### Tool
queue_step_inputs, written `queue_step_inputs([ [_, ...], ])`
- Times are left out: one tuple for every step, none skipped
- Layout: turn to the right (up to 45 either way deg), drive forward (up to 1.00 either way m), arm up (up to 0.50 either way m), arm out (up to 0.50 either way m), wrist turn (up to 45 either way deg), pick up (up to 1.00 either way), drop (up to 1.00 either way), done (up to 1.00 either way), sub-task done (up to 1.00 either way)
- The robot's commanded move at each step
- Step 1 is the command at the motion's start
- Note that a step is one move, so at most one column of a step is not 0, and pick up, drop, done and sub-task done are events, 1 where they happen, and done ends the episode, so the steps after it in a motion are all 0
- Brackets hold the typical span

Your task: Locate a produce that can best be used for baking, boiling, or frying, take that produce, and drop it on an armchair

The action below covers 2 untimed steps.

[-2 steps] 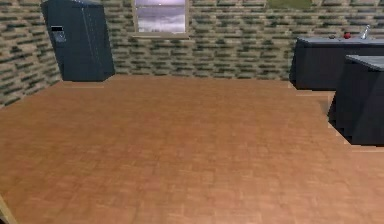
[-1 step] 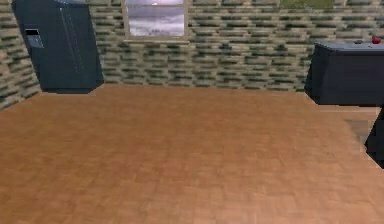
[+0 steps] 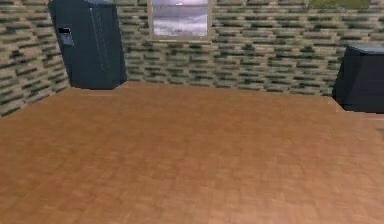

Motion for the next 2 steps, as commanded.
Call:
queue_step_inputs([
  [0.0,0.05,0.0,0.0,0.0,0.0,0.0,0.0,0.0],
  [-27.0,0.0,0.0,0.0,0.0,0.0,0.0,0.0,0.0],
])
